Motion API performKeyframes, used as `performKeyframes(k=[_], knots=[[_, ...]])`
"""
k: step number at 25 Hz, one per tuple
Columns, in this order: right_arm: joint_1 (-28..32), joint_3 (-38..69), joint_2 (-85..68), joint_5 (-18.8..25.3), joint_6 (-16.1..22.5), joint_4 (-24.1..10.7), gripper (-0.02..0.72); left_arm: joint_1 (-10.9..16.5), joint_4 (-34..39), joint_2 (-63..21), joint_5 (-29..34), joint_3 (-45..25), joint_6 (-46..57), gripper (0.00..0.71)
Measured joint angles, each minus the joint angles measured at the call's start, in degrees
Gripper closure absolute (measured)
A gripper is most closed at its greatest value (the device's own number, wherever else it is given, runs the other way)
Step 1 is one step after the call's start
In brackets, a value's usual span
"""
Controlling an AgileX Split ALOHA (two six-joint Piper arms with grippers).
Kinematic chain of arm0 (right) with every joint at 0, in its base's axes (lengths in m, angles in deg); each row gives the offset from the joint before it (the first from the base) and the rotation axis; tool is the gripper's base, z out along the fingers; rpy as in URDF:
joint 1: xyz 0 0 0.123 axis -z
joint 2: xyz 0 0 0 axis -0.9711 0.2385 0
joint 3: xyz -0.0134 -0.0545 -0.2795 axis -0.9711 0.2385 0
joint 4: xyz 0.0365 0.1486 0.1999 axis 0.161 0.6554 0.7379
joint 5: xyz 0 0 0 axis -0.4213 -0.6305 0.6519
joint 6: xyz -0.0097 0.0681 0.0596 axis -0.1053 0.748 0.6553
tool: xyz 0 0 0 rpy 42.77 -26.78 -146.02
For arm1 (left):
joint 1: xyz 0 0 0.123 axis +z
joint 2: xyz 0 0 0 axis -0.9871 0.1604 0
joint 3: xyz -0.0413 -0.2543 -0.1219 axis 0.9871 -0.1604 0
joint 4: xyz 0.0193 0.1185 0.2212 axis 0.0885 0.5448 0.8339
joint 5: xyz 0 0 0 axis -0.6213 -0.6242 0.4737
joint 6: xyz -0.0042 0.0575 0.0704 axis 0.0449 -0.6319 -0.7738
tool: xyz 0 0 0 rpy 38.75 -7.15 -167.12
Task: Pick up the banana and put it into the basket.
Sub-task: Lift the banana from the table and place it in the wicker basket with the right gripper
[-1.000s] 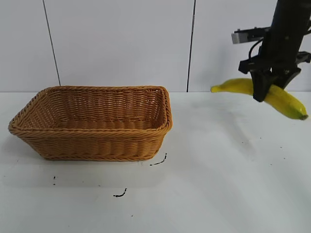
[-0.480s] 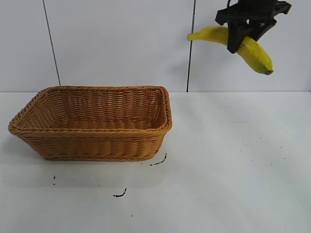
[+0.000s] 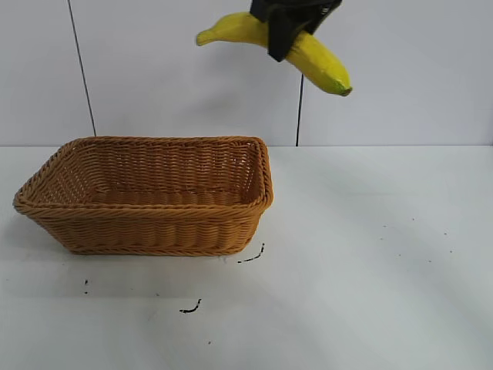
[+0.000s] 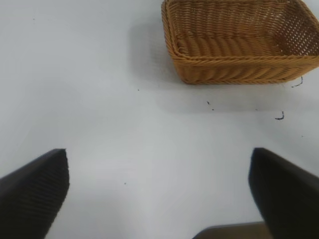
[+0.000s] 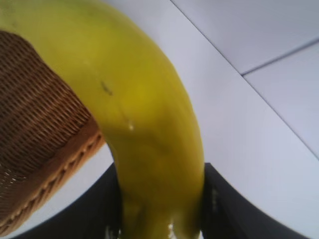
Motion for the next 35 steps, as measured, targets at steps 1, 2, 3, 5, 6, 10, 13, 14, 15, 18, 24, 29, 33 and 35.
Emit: performKeyframes(k=[1, 2, 3, 5, 6, 10, 13, 14, 15, 18, 24, 29, 33, 35], knots=[[-0.97, 0.00, 0.76, -1.11, -0.55, -0.69, 0.388, 0.00, 0.00, 0.00, 0.00, 0.00, 0.00, 0.015], [-1.76, 0.00, 1.57, -2.29, -1.14, -1.22, 0.388, 0.00, 0.00, 0.00, 0.00, 0.00, 0.00, 0.015], [-2.39, 0.00, 2.31, -3.30, -1.89, -1.49, 0.388, 0.00, 0.00, 0.00, 0.00, 0.00, 0.00, 0.015], [-3.24, 0.00, 4.30, -4.86, -3.04, -1.88, 0.388, 0.00, 0.00, 0.00, 0.00, 0.00, 0.00, 0.015], [-3.60, 0.00, 5.18, -5.78, -3.63, -1.96, 0.388, 0.00, 0.00, 0.00, 0.00, 0.00, 0.00, 0.015], [-4.41, 0.00, 9.34, -8.34, -5.47, -2.10, 0.388, 0.00, 0.00, 0.00, 0.00, 0.00, 0.00, 0.015], [-4.53, 0.00, 12.04, -9.59, -6.15, -2.10, 0.388, 0.00, 0.00, 0.00, 0.00, 0.00, 0.00, 0.015], [-4.53, 0.00, 12.83, -10.20, -6.29, -2.10, 0.388, 0.00, 0.00, 0.00, 0.00, 0.00, 0.00, 0.015], [-4.53, 0.00, 13.52, -10.65, -6.37, -2.10, 0.388, 0.00, 0.00, 0.00, 0.00, 0.00, 0.00, 0.015], [-4.53, 0.00, 14.78, -11.61, -6.48, -1.73, 0.388, 0.00, 0.00, 0.00, 0.00, 0.00, 0.00, 0.015], [-4.53, 0.00, 15.45, -12.22, -6.55, 0.58, 0.388, 0.00, 0.00, 0.00, 0.00, 0.00, 0.00, 0.015], [-4.53, 0.00, 15.45, -13.03, -6.68, 1.64, 0.292, 0.00, 0.00, 0.00, 0.00, 0.00, 0.00, 0.015], [-4.53, 0.00, 15.45, -13.19, -6.04, 2.77, 0.127, 0.00, 0.00, 0.00, 0.00, 0.00, 0.00, 0.015], [-4.53, 0.00, 15.09, -12.82, -4.04, 3.22, 0.106, 0.00, 0.00, 0.00, 0.00, 0.00, 0.00, 0.015]])
